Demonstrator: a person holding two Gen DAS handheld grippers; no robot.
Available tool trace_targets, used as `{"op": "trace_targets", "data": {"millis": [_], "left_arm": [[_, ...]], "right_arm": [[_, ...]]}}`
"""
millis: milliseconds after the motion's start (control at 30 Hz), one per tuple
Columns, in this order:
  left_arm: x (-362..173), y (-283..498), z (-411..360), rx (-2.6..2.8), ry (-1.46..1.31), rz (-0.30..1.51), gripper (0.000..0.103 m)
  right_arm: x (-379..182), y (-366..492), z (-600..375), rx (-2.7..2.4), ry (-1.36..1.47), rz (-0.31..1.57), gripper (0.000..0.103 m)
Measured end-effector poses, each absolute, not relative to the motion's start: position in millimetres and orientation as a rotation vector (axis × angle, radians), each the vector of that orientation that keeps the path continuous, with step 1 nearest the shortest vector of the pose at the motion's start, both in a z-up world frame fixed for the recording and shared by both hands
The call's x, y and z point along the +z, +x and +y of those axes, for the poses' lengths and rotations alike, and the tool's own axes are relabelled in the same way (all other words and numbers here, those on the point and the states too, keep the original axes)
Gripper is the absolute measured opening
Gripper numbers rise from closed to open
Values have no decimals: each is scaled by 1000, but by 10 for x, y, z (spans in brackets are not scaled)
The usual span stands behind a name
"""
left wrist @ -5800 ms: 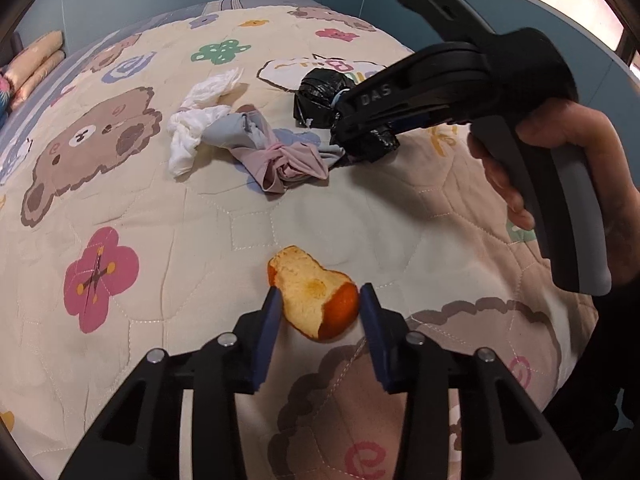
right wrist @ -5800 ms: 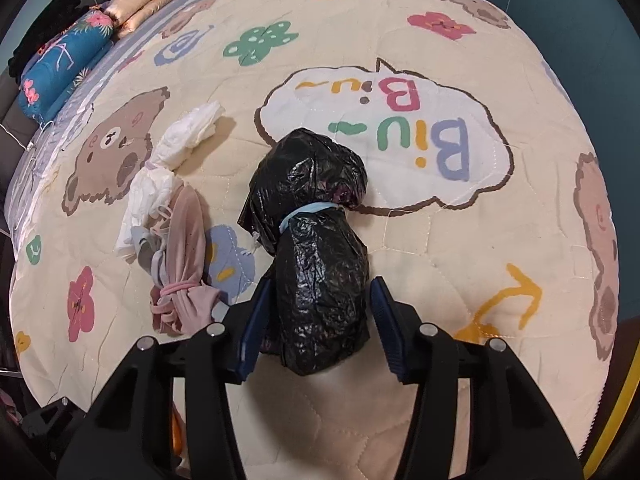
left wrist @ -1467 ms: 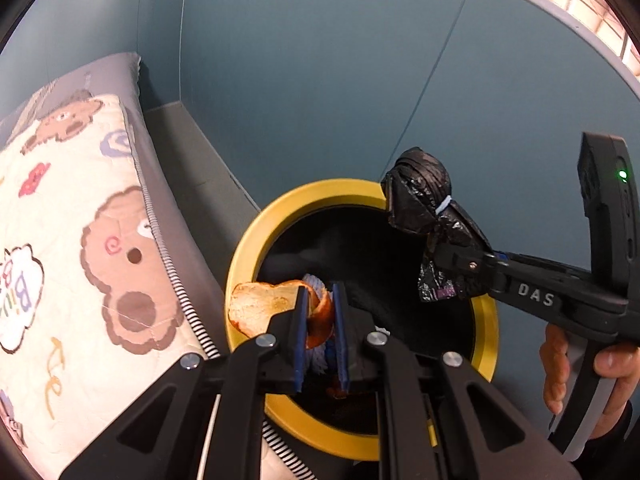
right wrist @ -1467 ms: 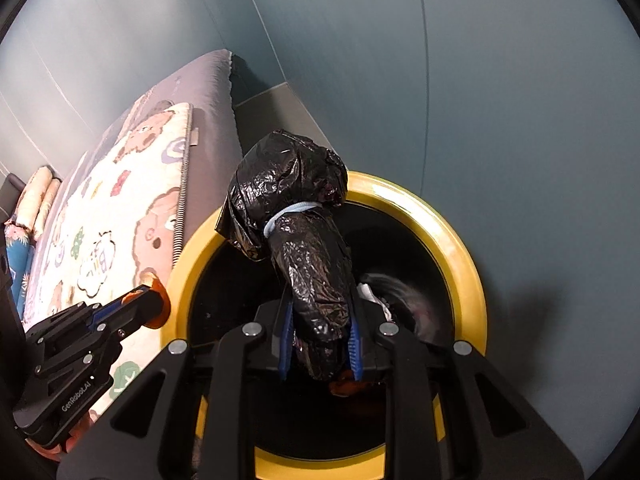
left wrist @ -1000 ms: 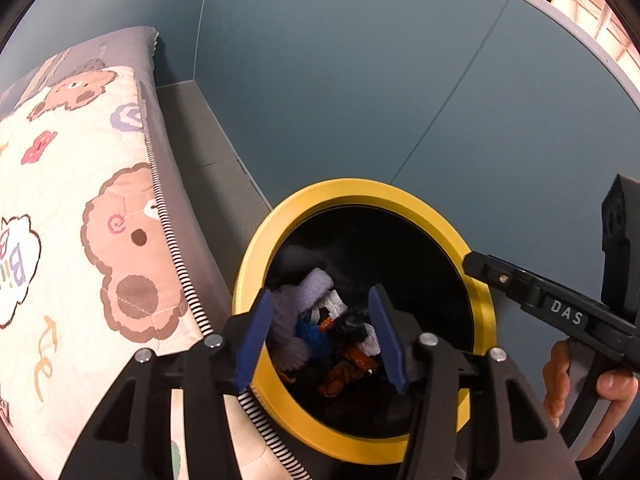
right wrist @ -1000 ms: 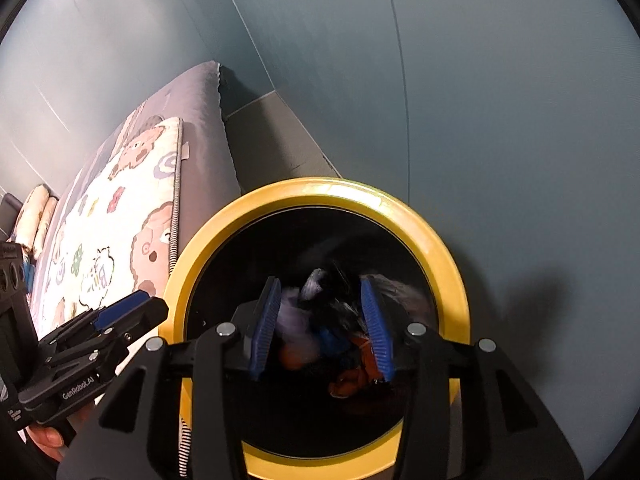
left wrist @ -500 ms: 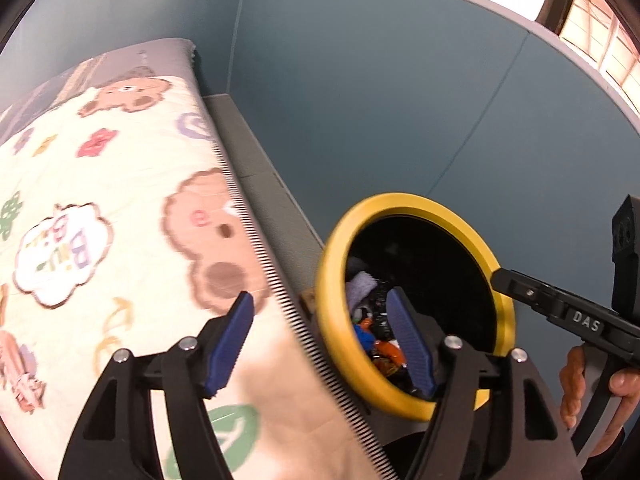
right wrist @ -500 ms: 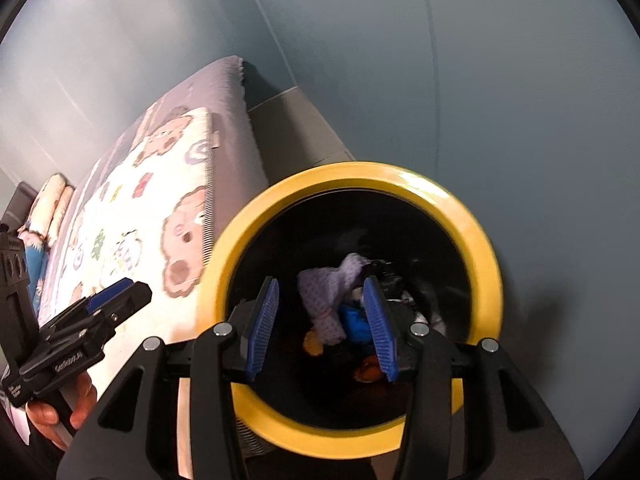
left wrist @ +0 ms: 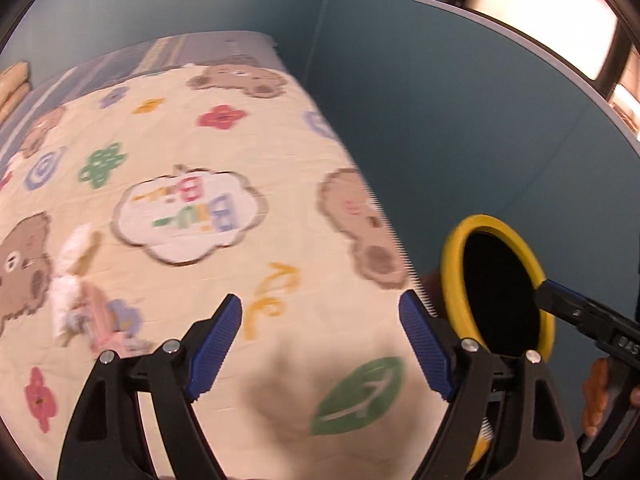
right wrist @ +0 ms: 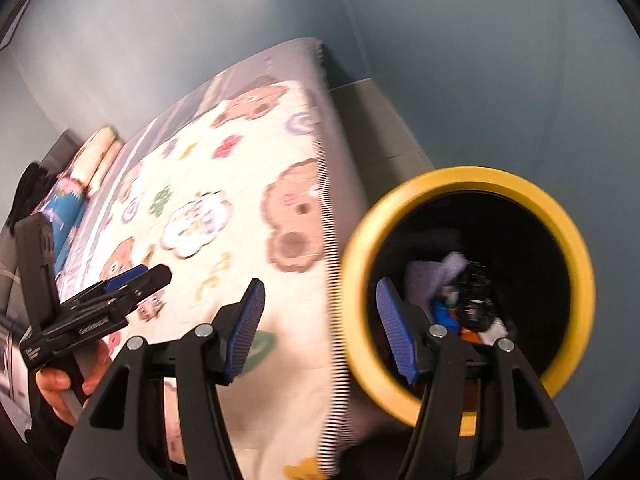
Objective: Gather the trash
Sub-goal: 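Move both open tools back toward the white tissue and pink cloth, then grasp the white tissue with the left tool while the right grasps the pink cloth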
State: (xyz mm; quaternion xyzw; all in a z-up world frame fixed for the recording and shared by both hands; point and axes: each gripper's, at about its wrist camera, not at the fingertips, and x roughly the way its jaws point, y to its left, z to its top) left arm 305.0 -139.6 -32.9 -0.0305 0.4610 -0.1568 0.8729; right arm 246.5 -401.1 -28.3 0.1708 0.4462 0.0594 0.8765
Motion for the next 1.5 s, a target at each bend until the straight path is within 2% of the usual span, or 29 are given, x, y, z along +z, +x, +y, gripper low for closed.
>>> {"op": "trace_targets", "data": {"millis": [667, 1067, 1500], "left_arm": [[-552, 3433, 425, -52, -146, 992, 77], [-883, 3735, 955, -5, -175, 1052, 77], [-1262, 3955, 1195, -5, -214, 1109, 77]], "right_arm": [[-164, 2934, -2265, 382, 202, 999, 56], [-492, 3152, -1382, 501, 101, 1101, 56], [-985, 3401, -625, 578, 17, 1180, 56]]}}
